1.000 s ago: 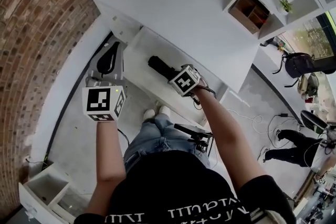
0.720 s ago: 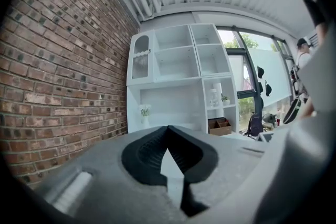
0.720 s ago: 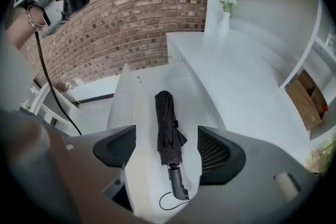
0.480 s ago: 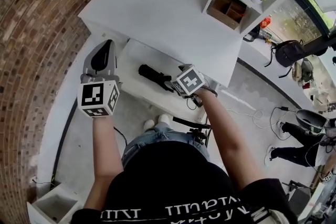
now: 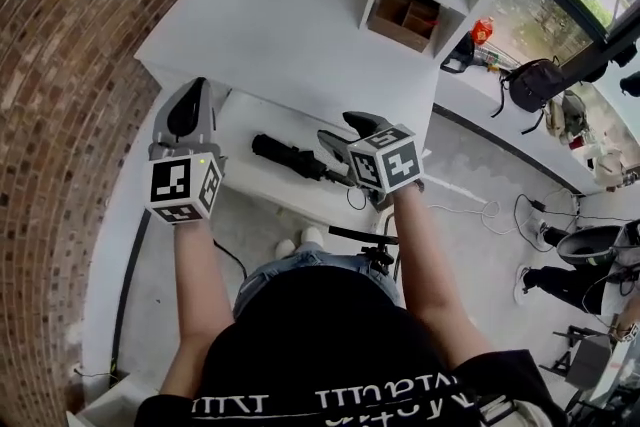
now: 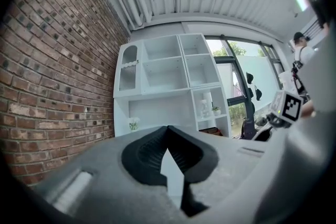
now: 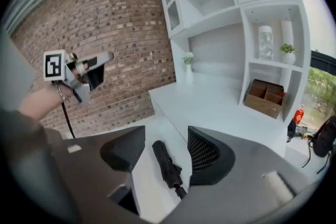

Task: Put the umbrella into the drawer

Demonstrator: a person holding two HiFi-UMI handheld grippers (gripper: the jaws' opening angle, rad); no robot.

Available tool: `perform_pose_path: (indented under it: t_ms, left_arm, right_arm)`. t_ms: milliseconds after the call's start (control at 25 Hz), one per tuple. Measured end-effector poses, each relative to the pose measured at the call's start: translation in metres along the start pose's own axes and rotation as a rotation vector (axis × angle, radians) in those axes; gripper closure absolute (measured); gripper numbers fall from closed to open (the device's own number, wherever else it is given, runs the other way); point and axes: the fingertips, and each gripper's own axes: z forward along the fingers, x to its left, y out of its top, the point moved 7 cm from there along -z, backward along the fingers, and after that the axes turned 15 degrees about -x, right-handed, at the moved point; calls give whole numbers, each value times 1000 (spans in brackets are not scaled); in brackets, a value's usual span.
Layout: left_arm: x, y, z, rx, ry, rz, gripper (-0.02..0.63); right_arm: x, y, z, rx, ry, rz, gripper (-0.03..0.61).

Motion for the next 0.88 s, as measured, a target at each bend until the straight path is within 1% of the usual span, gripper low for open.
perform_pose_path:
  t_ms: [120,240,280,320,480,560,680,800,880]
  left_arm:
    - [-2,2,4,-8,-7,-6,612]
    - [-4,5,9,-18,-20,-5,612]
    - [-6,6,10,-20,-27,-2,612]
    - [-7,7,12,-21,-33,2,612]
    - [-11,10,16,-31,-52,10,612]
    - [-11,14,18,-39,-58,13,612]
    - [-10,20,19,-55,-65,17,612]
    - [-7,25,20,-74,-66,16,612]
    - [-5,30,20,-87,-67,15,612]
  right_arm:
    - [-3,22,-26,-158,-56,44,341]
    - [-7,37,-47,-233,-108,37,389]
    - [-7,42,-54,-255,-122,32,422]
    - [-7,48,-60,-279,-135,28,441]
    - [-6,71,-83,-378,-208,-27,508]
    - [-4,85,-94,-451,-237,-38,566]
    - [0,103,-108,-547,-244,-70,567]
    - [5,117,-117,-593,-278,-147,568]
    - [8,126,-122,-631,-297,-179,568]
